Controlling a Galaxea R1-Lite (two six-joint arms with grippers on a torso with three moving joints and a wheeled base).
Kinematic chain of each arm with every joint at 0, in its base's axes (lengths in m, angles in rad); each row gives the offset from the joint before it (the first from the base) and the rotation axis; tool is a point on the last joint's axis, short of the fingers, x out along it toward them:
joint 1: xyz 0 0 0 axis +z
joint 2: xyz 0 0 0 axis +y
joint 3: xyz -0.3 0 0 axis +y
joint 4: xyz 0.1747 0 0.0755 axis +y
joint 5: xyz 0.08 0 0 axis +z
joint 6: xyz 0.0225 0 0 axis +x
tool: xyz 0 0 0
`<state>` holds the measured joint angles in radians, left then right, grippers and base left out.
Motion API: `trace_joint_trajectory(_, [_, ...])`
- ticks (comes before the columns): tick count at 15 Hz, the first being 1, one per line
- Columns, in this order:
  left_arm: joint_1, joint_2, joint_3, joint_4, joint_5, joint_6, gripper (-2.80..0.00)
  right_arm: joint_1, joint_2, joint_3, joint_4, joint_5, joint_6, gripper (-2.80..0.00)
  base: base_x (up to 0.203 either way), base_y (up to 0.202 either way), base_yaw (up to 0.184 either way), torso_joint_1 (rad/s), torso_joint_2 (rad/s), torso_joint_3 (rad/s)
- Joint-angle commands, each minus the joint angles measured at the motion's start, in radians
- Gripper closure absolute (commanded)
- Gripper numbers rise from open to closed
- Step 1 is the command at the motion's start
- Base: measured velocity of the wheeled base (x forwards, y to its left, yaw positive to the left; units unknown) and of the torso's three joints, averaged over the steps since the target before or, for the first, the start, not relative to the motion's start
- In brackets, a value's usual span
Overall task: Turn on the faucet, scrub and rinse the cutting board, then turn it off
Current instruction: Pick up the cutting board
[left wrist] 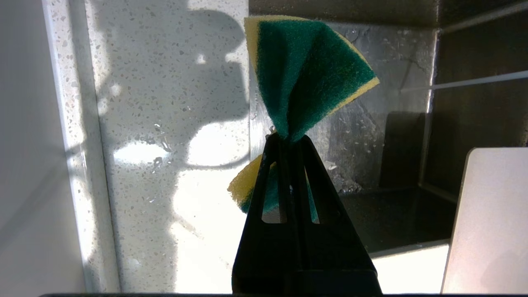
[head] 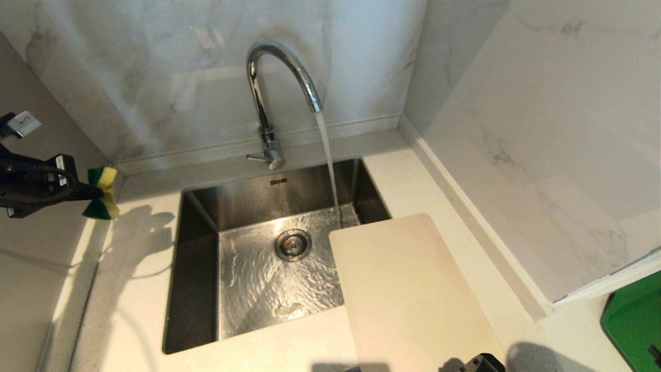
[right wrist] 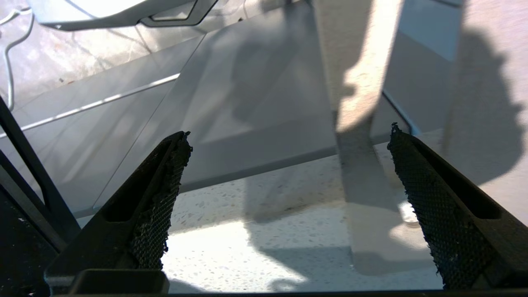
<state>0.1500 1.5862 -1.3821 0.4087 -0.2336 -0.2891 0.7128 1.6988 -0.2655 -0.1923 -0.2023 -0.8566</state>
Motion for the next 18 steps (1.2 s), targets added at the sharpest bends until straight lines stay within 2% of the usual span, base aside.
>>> trace_joint_trajectory(1, [0.0, 0.003, 0.003, 0.002, -0.002, -0.002, 0.0, 0.001, 0.035, 0.002, -0.004, -0.001, -0.004, -2.8, 0.0, 0.0, 0.0, 0.0, 0.0, 0.0])
trace_joint_trajectory(4, [0.002, 0.0, 0.009, 0.003, -0.033, -0.002, 0.0, 0.001, 0.104, 0.005, -0.087, 0.006, -0.003, -2.8, 0.0, 0.0, 0.0, 0.0, 0.0, 0.0])
trace_joint_trajectory(14, [0.014, 0.012, 0.018, 0.002, -0.036, -0.004, 0.0, -0.001, 0.353, 0.051, -0.342, 0.019, -0.005, -2.8, 0.0, 0.0, 0.0, 0.0, 0.0, 0.0])
trace_joint_trajectory(18, [0.025, 0.011, 0.034, 0.002, -0.035, -0.004, 0.0, 0.0, 0.393, 0.069, -0.351, 0.012, -0.007, -2.8, 0.0, 0.0, 0.0, 0.0, 0.0, 0.0])
